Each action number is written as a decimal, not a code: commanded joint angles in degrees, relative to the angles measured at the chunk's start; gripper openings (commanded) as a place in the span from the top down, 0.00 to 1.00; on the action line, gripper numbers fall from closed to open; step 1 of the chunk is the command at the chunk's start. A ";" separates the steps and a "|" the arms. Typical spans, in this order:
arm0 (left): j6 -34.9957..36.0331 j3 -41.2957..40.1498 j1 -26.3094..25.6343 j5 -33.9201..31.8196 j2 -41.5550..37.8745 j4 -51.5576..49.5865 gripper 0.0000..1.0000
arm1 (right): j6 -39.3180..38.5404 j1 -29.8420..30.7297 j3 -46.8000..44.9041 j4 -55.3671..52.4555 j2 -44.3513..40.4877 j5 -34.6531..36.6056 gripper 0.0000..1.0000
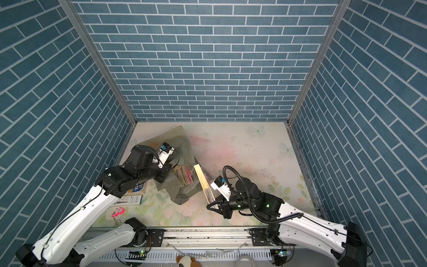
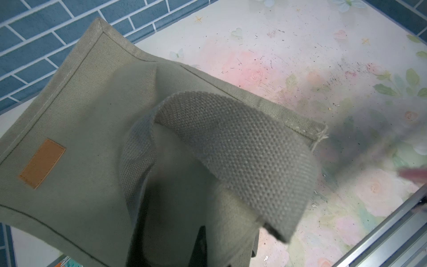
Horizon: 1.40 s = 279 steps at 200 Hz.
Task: Take out the folding fans from the tote bags
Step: Place the folding fan at the center of the board.
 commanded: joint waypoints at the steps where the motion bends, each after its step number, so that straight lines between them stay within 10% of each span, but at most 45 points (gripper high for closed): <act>1: -0.34 -0.77 0.27 -1.55 -0.60 0.90 1.00 | -1.48 -6.30 4.17 -3.10 1.54 4.33 1.00; 60: -0.82 -0.89 0.37 0.77 -1.29 1.73 1.00 | -1.58 -23.01 18.19 -2.66 22.25 -1.48 1.00; 111: -1.13 -2.18 0.37 1.75 -1.09 2.22 1.00 | 1.23 -37.91 48.70 -7.79 53.64 -13.13 1.00; 183: -0.74 -2.10 1.13 1.83 -0.05 1.96 1.00 | -8.55 -42.14 95.34 -36.48 91.76 -11.65 1.00; 279: -0.52 -2.36 1.32 1.82 -0.02 1.99 1.00 | -7.58 -45.66 113.07 -41.75 110.40 -17.01 1.00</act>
